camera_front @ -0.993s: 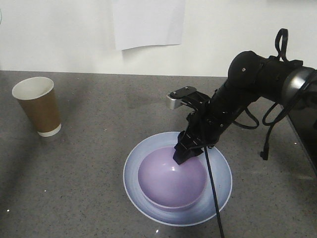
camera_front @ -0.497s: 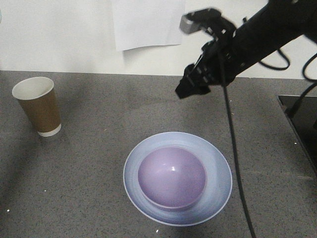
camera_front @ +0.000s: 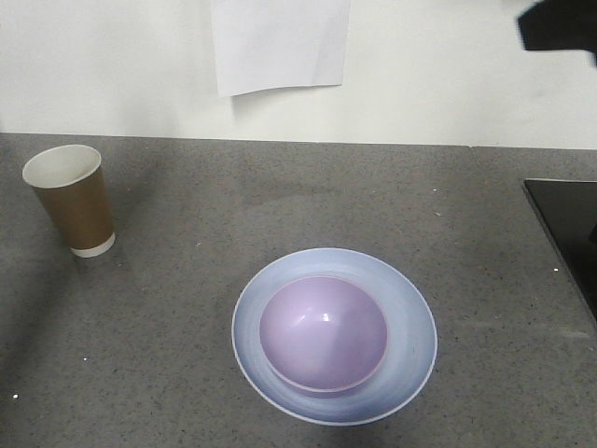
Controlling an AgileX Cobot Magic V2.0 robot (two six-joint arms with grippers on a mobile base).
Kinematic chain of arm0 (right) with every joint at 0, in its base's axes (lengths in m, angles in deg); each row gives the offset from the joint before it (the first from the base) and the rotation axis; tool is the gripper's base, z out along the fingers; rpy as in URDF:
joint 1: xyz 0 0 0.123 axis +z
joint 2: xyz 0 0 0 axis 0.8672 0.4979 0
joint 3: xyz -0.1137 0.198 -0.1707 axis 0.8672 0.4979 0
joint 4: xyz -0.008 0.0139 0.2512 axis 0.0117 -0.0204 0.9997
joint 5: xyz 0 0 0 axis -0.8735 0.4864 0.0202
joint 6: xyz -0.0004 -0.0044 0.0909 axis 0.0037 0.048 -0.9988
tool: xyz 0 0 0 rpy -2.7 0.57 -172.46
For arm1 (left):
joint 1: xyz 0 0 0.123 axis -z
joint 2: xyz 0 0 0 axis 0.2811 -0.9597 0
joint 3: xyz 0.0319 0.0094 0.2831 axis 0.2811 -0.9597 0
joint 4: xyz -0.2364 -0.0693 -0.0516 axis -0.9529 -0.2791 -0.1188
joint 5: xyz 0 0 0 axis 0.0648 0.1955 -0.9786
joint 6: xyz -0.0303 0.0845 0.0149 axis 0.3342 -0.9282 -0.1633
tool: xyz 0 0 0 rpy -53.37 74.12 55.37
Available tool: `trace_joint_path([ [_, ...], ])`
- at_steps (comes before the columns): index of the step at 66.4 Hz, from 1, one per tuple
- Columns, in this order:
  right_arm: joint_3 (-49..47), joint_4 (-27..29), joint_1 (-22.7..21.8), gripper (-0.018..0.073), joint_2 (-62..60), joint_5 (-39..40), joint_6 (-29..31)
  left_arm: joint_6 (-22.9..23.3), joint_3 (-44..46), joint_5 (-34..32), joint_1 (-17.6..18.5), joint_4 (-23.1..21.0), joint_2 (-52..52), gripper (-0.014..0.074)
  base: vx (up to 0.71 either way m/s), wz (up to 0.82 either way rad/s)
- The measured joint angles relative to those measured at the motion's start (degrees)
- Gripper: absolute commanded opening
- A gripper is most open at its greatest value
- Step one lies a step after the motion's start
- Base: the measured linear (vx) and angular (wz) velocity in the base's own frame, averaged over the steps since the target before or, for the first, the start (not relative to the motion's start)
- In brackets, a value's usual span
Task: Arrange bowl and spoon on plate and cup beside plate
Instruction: 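Release the bowl, withdraw the right gripper, bring spoon over bowl, then lower the spoon into the bowl with the left gripper and open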
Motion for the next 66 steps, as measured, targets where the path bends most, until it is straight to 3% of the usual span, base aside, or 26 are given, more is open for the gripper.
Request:
trace_joint_path([
  [7, 6.8, -1.7, 0.0, -0.0006, -6.9, 0.1, 0.1, -3.1, 0.0, 0.0, 0.0, -4.6, 0.0, -0.0008, 0.00, 0.00],
  [16, 19.7, -5.1, 0.0, -0.0006, -16.5, 3.8, -0.3, -11.3, 0.0, -0.2, 0.8, -15.4, 0.0, -0.0008, 0.00, 0.00],
  [22, 28.6, -7.3, 0.0, -0.0006, -22.8, 6.6, -0.8, -14.9, 0.0, -0.2, 3.0, -21.0, -0.2, -0.0008, 0.00, 0.00],
  [29, 38.1, -10.0, 0.0, -0.0006, -28.3, 10.1, -2.5, -16.0, 0.0, 0.2, 7.2, -23.2, -1.9, -0.0008, 0.00, 0.00],
  [45, 49.8, -15.8, 0.0, -0.0006, -36.2, 16.4, -9.1, -16.1, 0.0, 1.2, 20.3, -21.6, -11.0, -0.0008, 0.00, 0.00],
  [56, 51.9, -16.6, 0.0, -0.0006, -37.1, 17.0, -10.8, -12.9, 0.0, 1.2, 29.3, -14.6, -16.6, -0.0008, 0.00, 0.00],
  [66, 52.6, -16.8, 0.0, -0.0006, -37.1, 17.2, -11.0, -9.1, 0.0, 1.2, 34.7, -8.0, -20.7, -0.0008, 0.00, 0.00],
])
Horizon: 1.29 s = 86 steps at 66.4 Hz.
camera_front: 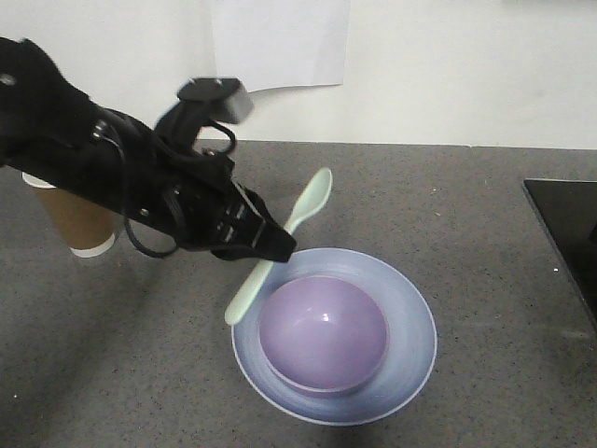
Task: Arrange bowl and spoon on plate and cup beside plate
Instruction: 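Lower the spoon into the bowl with the left gripper and open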
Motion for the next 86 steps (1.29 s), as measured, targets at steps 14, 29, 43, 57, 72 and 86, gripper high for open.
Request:
trace_joint_path([
  [14, 0.0, -1.3, 0.0, -0.0006, 0.0, 0.0, 0.0, 4.1, 0.0, 1.5, 3.7, 5.3, -4.1, -0.0008, 0.00, 0.00],
  [29, 0.0, -2.1, 0.0, -0.0006, 0.0, 0.1, 0.0, 4.3, 0.0, 2.2, 3.9, 5.6, -5.7, -0.0008, 0.00, 0.00],
  [43, 0.0, -2.3, 0.0, -0.0006, 0.0, 0.1, 0.0, 4.4, 0.0, 3.0, 3.9, 5.7, -6.3, -0.0003, 0.00, 0.00],
  [57, 0.0, -2.3, 0.0, -0.0006, 0.0, 0.5, 0.0, 4.4, 0.0, 4.6, 3.9, 5.7, -6.3, 0.0040, 0.00, 0.00],
  [72, 0.0, -2.3, 0.0, -0.0006, 0.0, 1.1, -0.4, 4.4, 0.0, 4.7, 3.9, 5.7, -6.3, 0.0185, 0.00, 0.00],
  [86, 0.0, -2.3, 0.0, -0.0006, 0.0, 1.1, -1.1, 4.8, 0.0, 4.6, 3.9, 5.7, -6.3, 0.0391, 0.00, 0.00],
])
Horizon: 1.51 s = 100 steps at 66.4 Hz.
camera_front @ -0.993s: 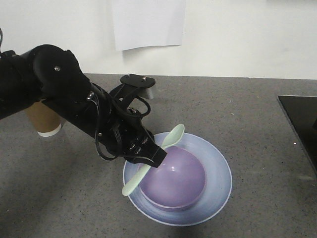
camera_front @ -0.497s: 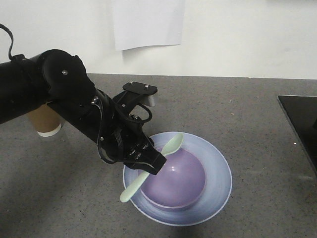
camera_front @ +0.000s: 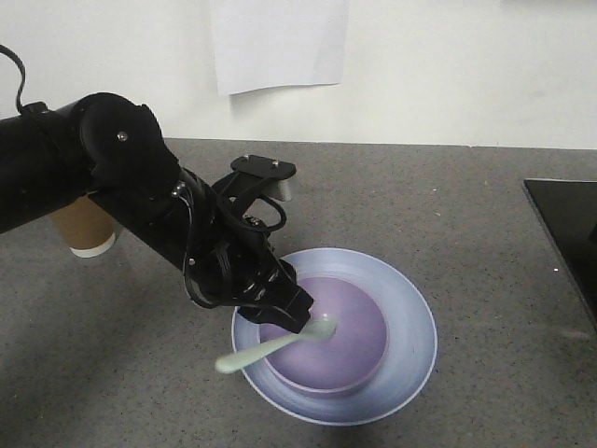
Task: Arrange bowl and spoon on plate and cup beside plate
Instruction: 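Lower the spoon into the bowl with the left gripper and open, then raise the left gripper away from the bowl, then move the left gripper over the brown paper cup rim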
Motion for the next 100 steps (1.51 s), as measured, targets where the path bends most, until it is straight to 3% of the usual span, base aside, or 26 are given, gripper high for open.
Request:
trace_joint_path([
  [7, 0.0, 0.0, 0.0, -0.0006, 0.0, 0.0, -0.4, 0.1, 0.0, -0.1, 0.0, 0.0, 0.0, 0.0454, 0.00, 0.00],
  [18, 0.0, 0.0, 0.0, -0.0006, 0.0, 0.0, -0.6, 0.1, 0.0, -0.3, 0.0, -0.8, 0.0, 0.0455, 0.00, 0.00],
  [33, 0.0, 0.0, 0.0, -0.0006, 0.0, 0.4, -0.6, 0.1, 0.0, -1.4, 0.0, -0.9, 2.0, 0.0378, 0.00, 0.00],
  [44, 0.0, 0.0, 0.0, -0.0006, 0.0, 0.7, -0.6, 2.2, 2.1, -1.5, 0.0, 3.6, 6.5, 0.0265, 0.00, 0.00],
  [53, 0.0, 0.0, 0.0, -0.0006, 0.0, 0.7, -0.6, 7.7, 4.3, -1.5, 0.0, 14.0, 12.3, 0.0129, 0.00, 0.00],
  [64, 0.0, 0.0, 0.0, -0.0006, 0.0, 1.0, -0.6, 18.6, 4.7, 0.9, 0.0, 35.2, 21.1, -0.0006, 0.00, 0.00],
  [68, 0.0, 0.1, 0.0, -0.0006, 0.0, 1.0, -0.6, 23.1, 4.7, 2.5, 0.0, 45.2, 24.1, -0.0008, 0.00, 0.00],
  [80, 0.0, 0.1, 0.0, -0.0006, 0.0, 1.4, -0.6, 35.7, 4.7, 5.8, 0.0, 67.9, 30.8, -0.0008, 0.00, 0.00],
  [89, 0.0, 0.2, 0.0, -0.0006, 0.0, 2.6, -0.6, 41.1, 5.1, 6.2, 0.0, 76.8, 32.9, 0.0013, 0.00, 0.00],
  [100, 0.0, 0.4, 0.0, -0.0006, 0.0, 3.6, -0.6, 42.5, 5.1, 3.9, 0.0, 79.1, 33.1, 0.0109, 0.00, 0.00],
])
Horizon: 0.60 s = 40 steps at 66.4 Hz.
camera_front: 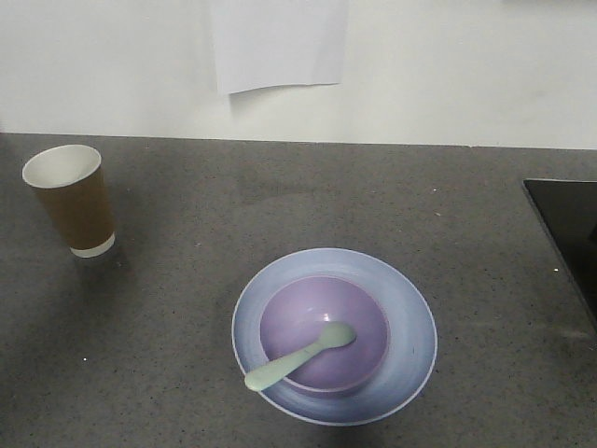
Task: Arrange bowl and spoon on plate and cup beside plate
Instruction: 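Move the left gripper over the brown paper cup rim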
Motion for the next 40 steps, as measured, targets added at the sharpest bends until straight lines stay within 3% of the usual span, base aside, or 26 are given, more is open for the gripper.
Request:
trace_joint_path([
  [17, 0.0, 0.0, 0.0, -0.0006, 0.0, 0.0, 0.0, 2.4, 1.1, -3.4, -0.3, 0.1, -0.3, 0.0325, 0.00, 0.00],
  [29, 0.0, 0.6, 0.0, -0.0006, 0.0, 0.0, -0.1, 3.2, 9.0, -4.0, -4.9, -0.5, -3.3, 0.0338, 0.00, 0.00],
  [40, 0.0, 1.4, 0.0, -0.0006, 0.0, 0.0, -0.1, -0.4, 17.1, -4.0, -9.8, -5.9, -7.8, 0.0338, 0.00, 0.00],
])
